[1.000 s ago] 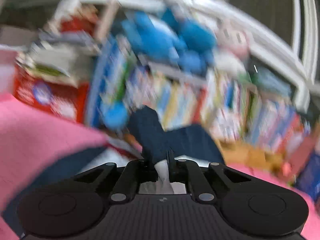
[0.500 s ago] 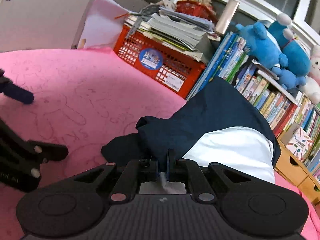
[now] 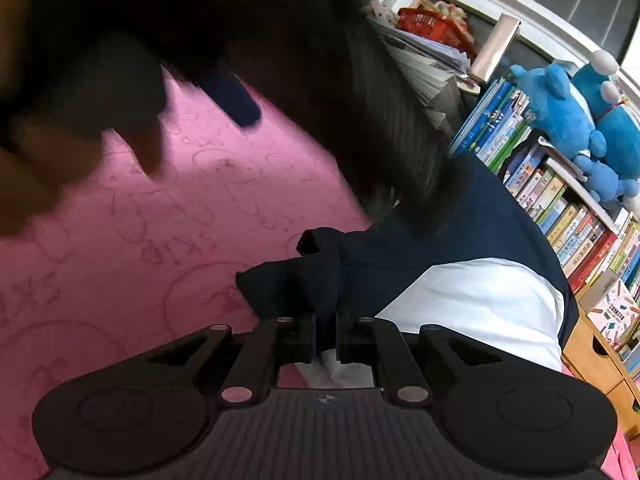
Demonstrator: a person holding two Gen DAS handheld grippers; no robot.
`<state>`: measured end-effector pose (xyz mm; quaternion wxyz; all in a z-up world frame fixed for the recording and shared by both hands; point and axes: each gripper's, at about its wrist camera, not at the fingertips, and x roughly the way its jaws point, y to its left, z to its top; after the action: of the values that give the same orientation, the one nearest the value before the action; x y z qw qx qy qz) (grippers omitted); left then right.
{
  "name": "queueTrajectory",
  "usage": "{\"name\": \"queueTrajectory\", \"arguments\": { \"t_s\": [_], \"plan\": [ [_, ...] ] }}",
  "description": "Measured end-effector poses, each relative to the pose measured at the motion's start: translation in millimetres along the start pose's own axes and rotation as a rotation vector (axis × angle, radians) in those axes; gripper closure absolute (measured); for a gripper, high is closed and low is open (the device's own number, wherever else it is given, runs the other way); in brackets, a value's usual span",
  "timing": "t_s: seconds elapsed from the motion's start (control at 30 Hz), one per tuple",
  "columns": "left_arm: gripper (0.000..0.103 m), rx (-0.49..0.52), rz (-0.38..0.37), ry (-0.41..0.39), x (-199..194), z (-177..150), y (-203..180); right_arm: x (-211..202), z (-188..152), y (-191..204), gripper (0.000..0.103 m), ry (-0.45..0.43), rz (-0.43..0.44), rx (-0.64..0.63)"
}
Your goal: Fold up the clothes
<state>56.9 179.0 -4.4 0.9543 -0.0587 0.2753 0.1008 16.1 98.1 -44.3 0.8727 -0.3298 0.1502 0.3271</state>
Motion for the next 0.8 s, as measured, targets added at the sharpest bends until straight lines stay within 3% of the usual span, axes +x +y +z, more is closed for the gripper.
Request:
{"name": "queueTrajectory", "arguments": {
  "t_s": [0.07, 0.13, 0.2, 0.23, 0.33, 0.4, 0.57, 0.6, 0.67, 0.8],
  "plan": [
    [0.002, 0.037, 0.040, 0.045, 15, -8, -6, -4, -2, -1, 0.088, 0.000, 0.008, -0.001],
    [0.000, 0.068, 0.064, 0.067, 22, -18, -7, -11, -6, -3, 0.073, 0.000, -0.001, -0.004],
    [0.000, 0.078, 0.077, 0.082, 24, -25, -7, -21, -13, -6, 0.048, -0.001, -0.029, -0.008],
    [0.000, 0.083, 0.082, 0.084, 24, -25, -8, -26, -18, -9, 0.043, 0.005, -0.051, -0.012],
    [0.000, 0.132, 0.095, 0.066, 23, -28, -14, -35, -35, -25, 0.040, 0.046, -0.126, 0.009],
    [0.000, 0.121, 0.085, 0.071, 24, -27, -11, -39, -50, -38, 0.032, 0.082, -0.179, 0.033],
    [0.000, 0.079, 0.053, 0.087, 29, -25, -4, -47, -88, -65, 0.024, 0.157, -0.337, 0.051],
    [0.000, 0.071, 0.047, 0.090, 30, -25, -3, -48, -94, -72, 0.017, 0.176, -0.369, 0.067],
    [0.000, 0.060, 0.038, 0.095, 31, -25, -1, -54, -107, -86, 0.014, 0.186, -0.371, 0.143],
    [0.000, 0.055, 0.037, 0.096, 31, -25, -1, -61, -95, -88, 0.020, 0.145, -0.304, 0.212]
  ]
}}
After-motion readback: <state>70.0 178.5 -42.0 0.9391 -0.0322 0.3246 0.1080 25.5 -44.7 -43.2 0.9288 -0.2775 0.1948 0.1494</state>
